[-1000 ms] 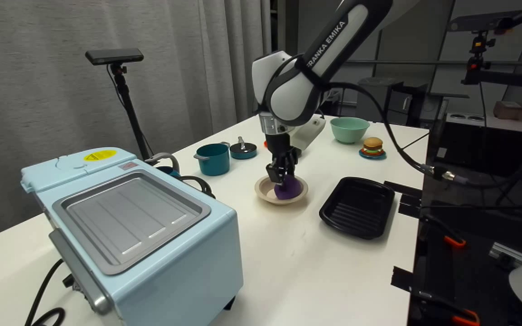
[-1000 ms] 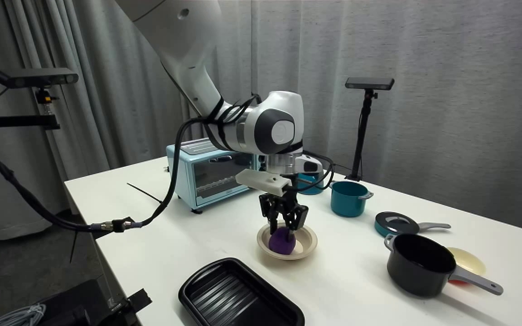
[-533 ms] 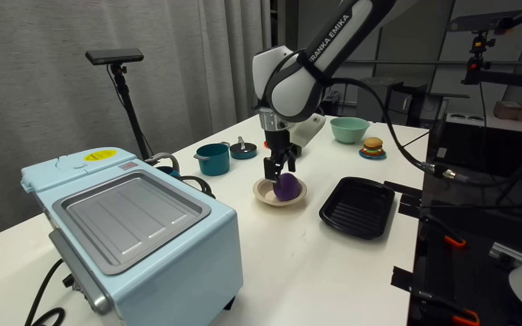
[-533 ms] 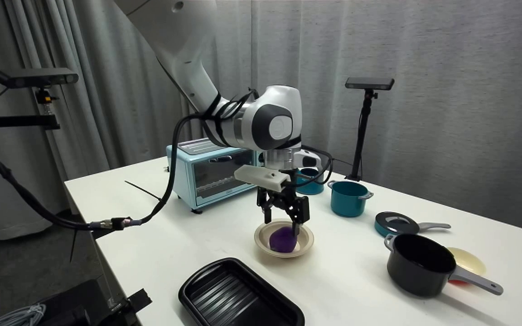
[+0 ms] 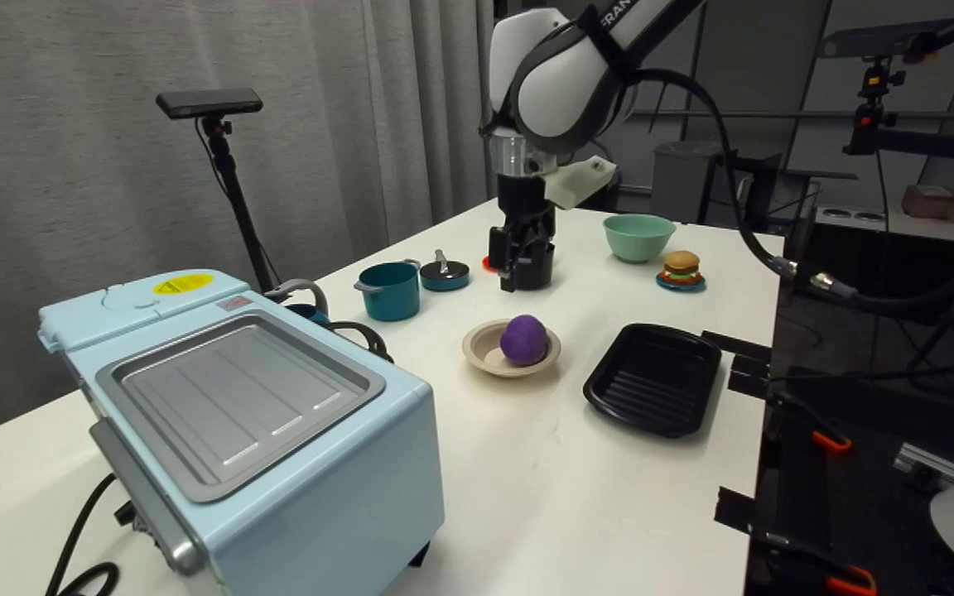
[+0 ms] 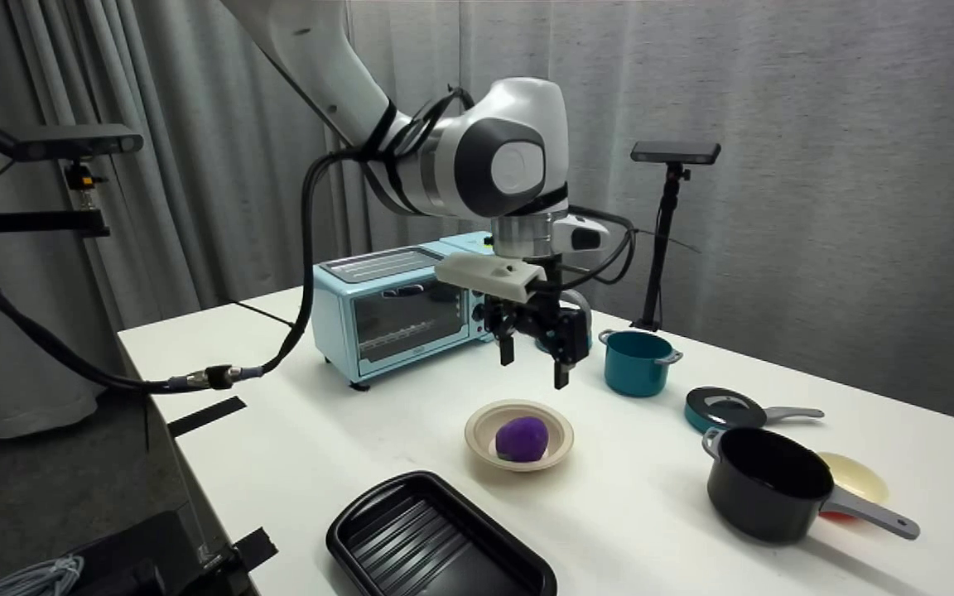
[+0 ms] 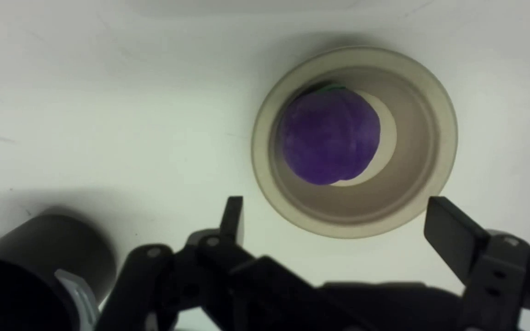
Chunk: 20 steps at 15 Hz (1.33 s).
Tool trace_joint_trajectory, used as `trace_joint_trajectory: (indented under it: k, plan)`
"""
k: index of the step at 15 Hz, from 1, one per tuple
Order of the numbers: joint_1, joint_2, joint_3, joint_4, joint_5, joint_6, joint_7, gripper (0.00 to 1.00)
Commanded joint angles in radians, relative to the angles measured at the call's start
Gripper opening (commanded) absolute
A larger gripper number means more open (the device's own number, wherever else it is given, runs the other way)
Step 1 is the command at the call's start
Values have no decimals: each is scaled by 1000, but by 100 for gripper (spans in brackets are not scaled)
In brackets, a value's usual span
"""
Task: Place the purple plush toy in the white bowl
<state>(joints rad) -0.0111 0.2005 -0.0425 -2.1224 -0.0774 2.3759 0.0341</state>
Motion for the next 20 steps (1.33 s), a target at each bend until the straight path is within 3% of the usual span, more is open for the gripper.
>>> trace_joint_trajectory:
  k: [1, 20]
  plan:
    - [-9, -19, 2, -4, 7, -7, -8, 100]
    - [-15, -46, 1, -23, 13, -18, -14, 100]
